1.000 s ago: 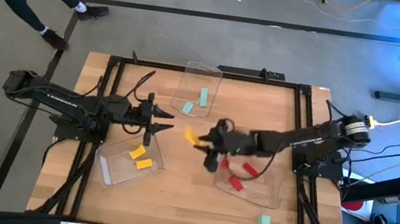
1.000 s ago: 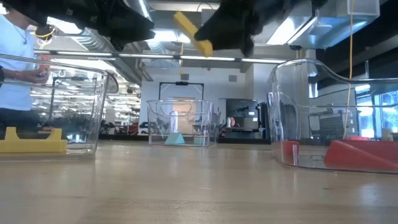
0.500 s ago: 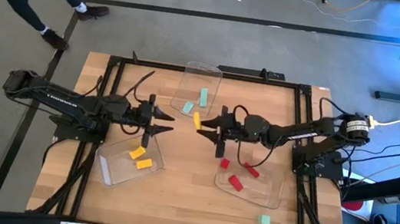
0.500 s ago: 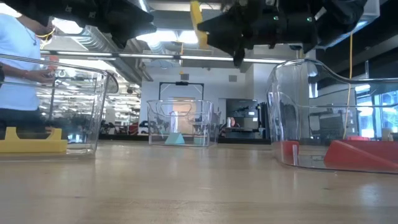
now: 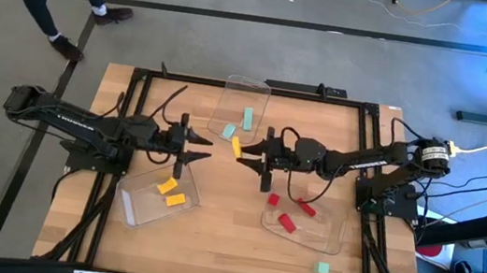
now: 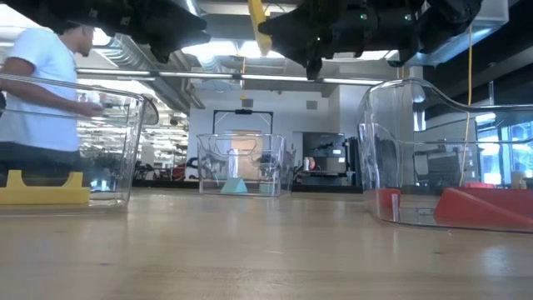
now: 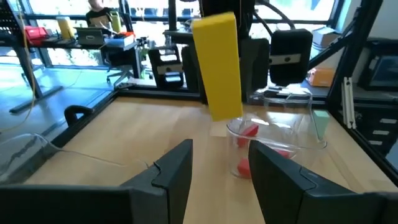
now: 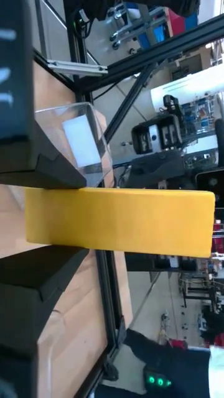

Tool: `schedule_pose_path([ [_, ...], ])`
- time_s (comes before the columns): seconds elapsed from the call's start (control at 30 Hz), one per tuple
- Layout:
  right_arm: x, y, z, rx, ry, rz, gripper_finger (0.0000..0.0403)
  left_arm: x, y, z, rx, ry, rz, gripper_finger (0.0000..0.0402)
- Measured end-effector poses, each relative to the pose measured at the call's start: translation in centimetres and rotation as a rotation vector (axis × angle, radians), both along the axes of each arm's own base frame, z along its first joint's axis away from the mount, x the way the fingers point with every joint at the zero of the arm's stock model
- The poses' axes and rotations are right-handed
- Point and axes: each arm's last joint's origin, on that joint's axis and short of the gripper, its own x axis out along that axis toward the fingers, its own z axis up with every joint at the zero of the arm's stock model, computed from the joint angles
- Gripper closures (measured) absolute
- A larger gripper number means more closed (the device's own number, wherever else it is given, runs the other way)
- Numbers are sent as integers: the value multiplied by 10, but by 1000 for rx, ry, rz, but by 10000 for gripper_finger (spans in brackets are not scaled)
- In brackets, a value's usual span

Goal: Sort & place blocks by color
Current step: Put the yellow block into the bottom left transparent bin

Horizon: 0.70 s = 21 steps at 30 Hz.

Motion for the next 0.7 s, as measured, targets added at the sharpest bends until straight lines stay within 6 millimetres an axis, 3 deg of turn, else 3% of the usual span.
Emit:
schedule_pose_path([
  [0.13, 7, 10, 0, -17, 19, 87, 279, 0, 2, 4, 8, -44, 91, 253],
  [0.33, 47, 35, -4, -142, 180, 216, 279, -2, 8, 6, 12, -56, 269, 253],
  [0.53, 94, 57, -19, -226, 193, 360, 279, -2, 8, 6, 13, -55, 274, 253],
  [0.7, 118, 59, -28, -234, 187, 369, 279, -1, 6, 5, 11, -54, 235, 253],
])
